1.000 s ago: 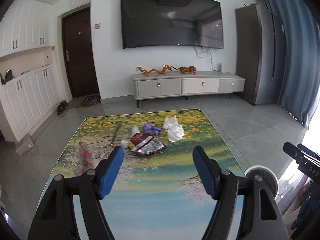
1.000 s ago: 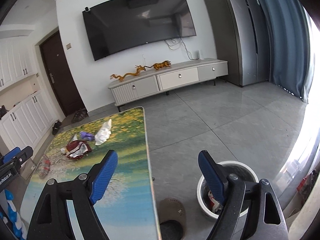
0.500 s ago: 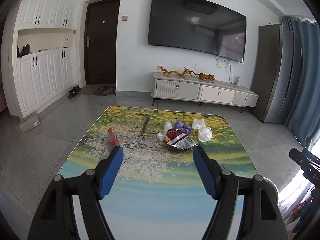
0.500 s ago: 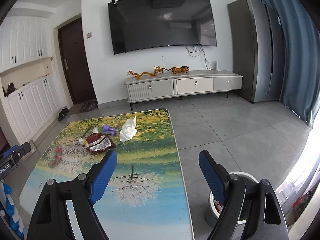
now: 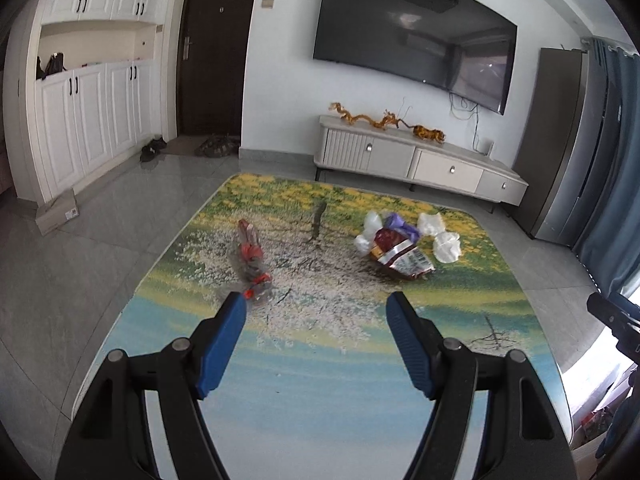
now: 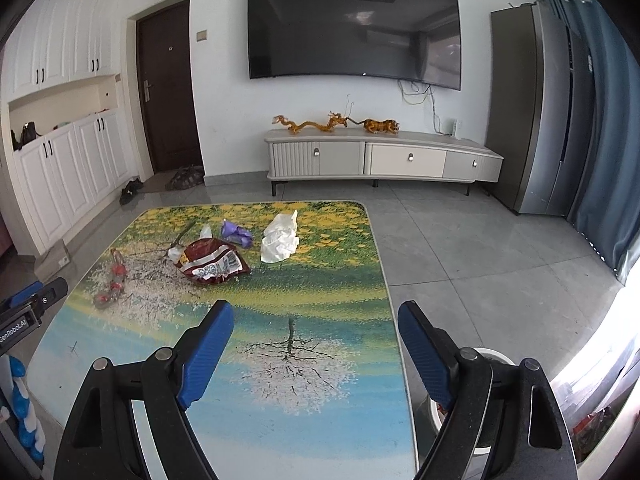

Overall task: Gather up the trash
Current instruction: 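Return both tools to the remaining trash on the table, then grasp the brown snack wrapper with the left tool while the right tool grasps a white tissue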

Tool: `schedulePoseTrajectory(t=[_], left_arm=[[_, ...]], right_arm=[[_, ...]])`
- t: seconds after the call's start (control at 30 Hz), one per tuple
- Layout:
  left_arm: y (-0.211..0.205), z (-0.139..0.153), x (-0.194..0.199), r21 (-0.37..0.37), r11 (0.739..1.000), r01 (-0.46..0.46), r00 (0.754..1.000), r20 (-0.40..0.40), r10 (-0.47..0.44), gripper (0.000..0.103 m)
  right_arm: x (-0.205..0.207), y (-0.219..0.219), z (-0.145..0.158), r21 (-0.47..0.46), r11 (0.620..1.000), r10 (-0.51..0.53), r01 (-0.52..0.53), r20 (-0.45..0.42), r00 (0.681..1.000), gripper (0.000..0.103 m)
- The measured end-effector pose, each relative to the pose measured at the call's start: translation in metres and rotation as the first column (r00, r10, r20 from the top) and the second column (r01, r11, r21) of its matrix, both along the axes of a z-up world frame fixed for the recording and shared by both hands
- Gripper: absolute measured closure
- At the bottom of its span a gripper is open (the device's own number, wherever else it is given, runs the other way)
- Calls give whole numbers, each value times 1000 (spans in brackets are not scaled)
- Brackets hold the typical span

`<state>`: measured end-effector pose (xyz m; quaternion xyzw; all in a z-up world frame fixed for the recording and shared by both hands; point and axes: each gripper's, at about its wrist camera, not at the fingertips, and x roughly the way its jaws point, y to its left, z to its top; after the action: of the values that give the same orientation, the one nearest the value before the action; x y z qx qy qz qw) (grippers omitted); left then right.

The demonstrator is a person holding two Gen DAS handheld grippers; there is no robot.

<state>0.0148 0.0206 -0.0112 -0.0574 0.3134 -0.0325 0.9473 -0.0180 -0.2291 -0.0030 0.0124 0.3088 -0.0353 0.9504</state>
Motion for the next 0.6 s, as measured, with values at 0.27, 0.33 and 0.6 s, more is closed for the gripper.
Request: schedulePoseTrajectory(t=[0.27,0.33,0.6], left_arm=[[-5,-17,60,-62,985,163,981,-100,-169,32],[-14,-22,78,-115,973,202,968,-129,-216,32],[-49,-62,153,-328,919,216,913,-264,-309,32]], right_arm=[[52,-4,-27,52,996,73,-69,-84,994,21],[68,-7,-31,65,994,94,-89,-93,991,23],[145,-9,-49,98,978,194,-185,-103,976,28]])
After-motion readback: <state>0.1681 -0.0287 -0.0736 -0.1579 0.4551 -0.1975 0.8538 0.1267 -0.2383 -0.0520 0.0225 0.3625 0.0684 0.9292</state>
